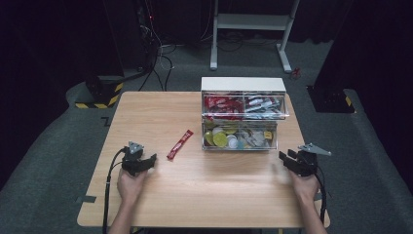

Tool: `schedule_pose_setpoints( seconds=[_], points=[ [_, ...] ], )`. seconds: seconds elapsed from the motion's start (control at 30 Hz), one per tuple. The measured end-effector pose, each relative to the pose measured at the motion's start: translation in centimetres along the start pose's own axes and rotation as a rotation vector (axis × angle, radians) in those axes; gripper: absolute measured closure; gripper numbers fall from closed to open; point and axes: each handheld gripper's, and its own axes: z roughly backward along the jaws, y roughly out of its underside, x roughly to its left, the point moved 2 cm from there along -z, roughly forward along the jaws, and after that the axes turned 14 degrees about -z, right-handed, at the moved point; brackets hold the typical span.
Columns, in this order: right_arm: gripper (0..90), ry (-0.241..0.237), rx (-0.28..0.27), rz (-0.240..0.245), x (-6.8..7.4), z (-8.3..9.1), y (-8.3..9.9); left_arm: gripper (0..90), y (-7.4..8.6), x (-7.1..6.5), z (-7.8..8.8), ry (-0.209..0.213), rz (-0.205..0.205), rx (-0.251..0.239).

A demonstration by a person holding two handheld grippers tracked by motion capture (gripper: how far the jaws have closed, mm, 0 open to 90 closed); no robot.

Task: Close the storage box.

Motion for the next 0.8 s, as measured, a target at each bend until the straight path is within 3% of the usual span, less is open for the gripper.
schedule_pose_setpoints(
  seconds=[0.3, 0.53, 0.8],
  points=[
    [54.0, 0.07, 0.038, 0.06, 0.4, -1.5, 0.7, 37.3, 0.0, 0.0, 0.0, -0.001, 0.007, 0.002],
    [52.5, 0.079, 0.047, 0.044, 0.3, -2.1, 0.9, 37.3, 0.0, 0.0, 0.0, -0.003, 0.007, 0.004],
    [46.6, 0.08, 0.074, 0.063, 0.2, -2.5, 1.0, 36.8, 0.0, 0.0, 0.0, -0.005, 0.003, 0.004]
  ],
)
